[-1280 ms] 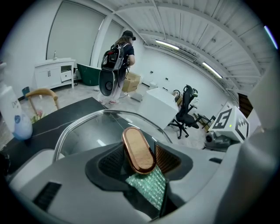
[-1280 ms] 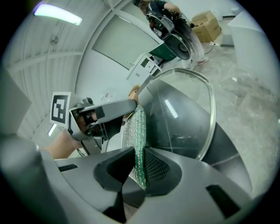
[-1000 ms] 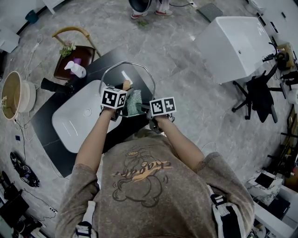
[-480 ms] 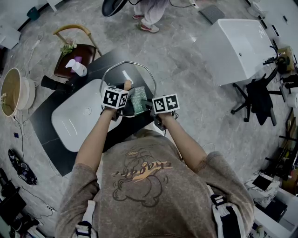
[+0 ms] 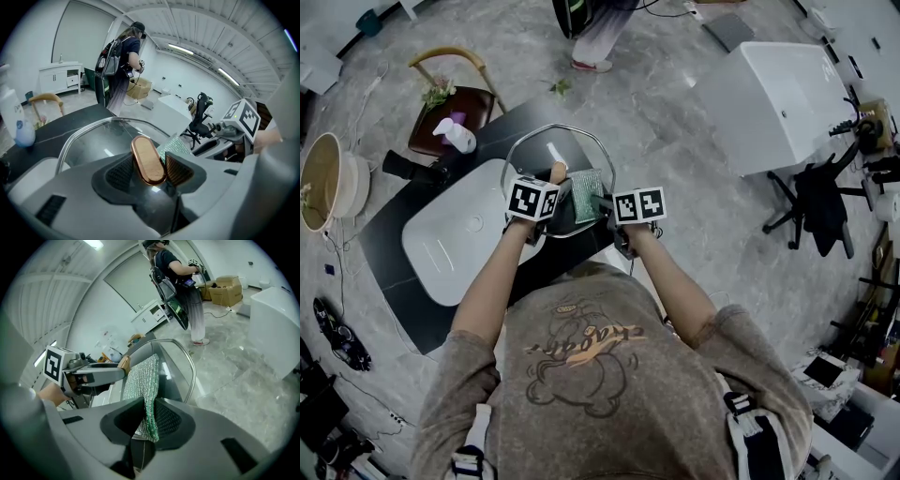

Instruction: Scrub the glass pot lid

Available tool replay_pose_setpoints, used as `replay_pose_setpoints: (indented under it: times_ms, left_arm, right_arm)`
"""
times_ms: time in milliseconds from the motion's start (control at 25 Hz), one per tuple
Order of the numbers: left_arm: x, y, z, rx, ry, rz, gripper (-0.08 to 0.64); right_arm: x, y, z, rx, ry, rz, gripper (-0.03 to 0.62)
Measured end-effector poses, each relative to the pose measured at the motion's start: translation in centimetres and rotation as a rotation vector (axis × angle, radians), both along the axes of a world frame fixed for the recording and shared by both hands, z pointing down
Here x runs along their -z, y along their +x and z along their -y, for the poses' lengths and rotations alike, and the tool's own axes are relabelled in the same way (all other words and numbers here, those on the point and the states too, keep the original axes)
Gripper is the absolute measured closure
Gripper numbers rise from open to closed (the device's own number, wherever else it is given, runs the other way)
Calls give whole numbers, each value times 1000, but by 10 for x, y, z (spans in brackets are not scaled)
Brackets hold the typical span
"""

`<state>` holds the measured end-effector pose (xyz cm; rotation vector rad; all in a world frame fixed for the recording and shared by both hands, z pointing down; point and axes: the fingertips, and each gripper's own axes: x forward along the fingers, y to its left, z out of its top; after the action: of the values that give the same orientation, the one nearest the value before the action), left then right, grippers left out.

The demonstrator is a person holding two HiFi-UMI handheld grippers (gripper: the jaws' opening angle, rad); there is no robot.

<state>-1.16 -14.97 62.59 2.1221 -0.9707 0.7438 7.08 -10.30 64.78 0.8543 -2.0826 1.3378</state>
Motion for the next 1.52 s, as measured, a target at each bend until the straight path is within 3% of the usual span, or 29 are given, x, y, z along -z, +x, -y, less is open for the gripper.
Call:
replay_pose_setpoints:
  times_ms: [800,1040,1520]
  left_arm:
    - [-3,0,3,10,-7,1,345]
    - [-3,1,3,11,-6,3,345]
    - [-9,-2,2,26,-17,6,347]
  right_arm:
    - [3,-28,76,274,101,-137,505]
    - [4,-43,96,453,151,-205,503]
    - [3,-82,115,851,220,-248,503]
